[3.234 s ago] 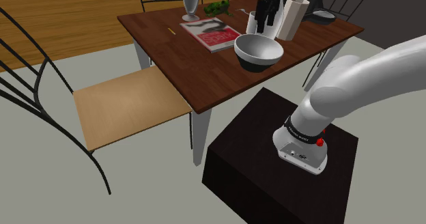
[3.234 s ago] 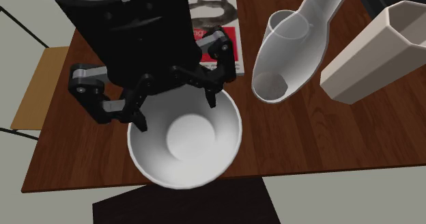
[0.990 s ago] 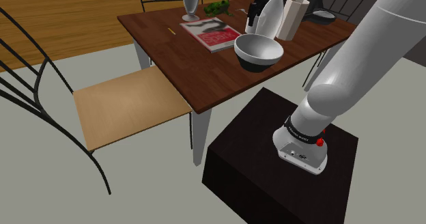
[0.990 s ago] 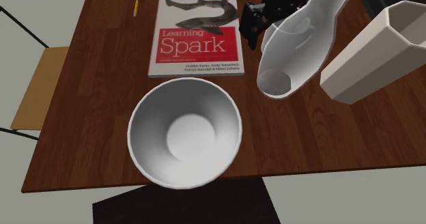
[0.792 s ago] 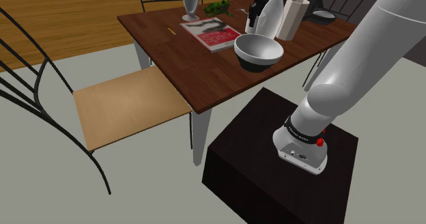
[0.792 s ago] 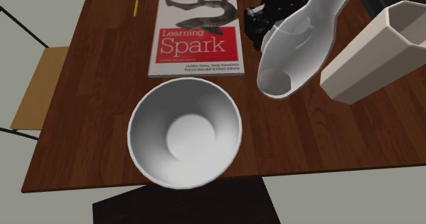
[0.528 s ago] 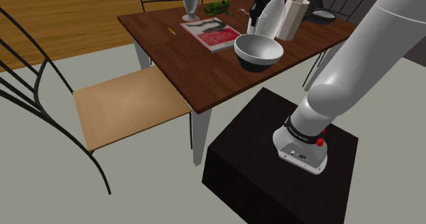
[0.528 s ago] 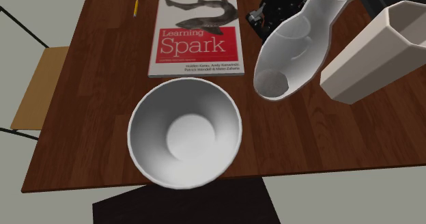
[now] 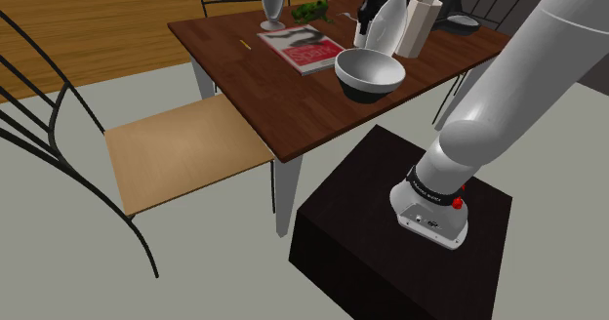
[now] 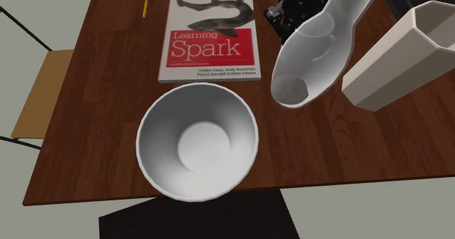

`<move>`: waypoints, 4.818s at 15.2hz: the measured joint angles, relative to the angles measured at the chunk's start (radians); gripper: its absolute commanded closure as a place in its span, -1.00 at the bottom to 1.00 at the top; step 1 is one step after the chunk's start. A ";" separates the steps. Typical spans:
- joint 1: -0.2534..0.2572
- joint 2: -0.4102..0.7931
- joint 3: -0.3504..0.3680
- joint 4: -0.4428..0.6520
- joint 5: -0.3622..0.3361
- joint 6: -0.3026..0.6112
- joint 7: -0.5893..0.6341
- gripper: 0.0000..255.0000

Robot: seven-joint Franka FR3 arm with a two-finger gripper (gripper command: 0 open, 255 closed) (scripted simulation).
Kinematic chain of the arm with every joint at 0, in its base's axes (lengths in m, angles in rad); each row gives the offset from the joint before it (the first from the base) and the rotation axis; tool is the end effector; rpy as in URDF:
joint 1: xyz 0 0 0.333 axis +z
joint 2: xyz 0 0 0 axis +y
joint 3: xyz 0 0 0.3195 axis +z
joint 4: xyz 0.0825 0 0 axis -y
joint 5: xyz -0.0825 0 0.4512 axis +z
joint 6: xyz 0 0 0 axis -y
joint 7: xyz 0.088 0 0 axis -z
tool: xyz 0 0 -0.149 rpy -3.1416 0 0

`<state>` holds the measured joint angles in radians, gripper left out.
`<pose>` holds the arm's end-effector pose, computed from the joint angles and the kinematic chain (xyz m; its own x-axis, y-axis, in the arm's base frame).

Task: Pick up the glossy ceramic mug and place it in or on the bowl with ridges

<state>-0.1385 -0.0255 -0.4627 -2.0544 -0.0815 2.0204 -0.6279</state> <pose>0.4922 -0.3476 0.3778 0.9970 0.0616 -0.0459 0.0636 -0.9971 0.0427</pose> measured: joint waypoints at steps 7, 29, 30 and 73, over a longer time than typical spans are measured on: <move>0.001 -0.026 0.003 0.067 -0.009 -0.090 0.001 1.00; 0.007 -0.031 0.009 0.352 -0.005 -0.380 -0.013 1.00; 0.010 -0.046 0.014 0.343 -0.011 -0.386 -0.004 1.00; 0.087 -0.810 0.380 -0.470 -0.030 -0.370 0.471 1.00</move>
<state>-0.0514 -0.8359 -0.0823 -2.5240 -0.1111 1.6505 -0.1570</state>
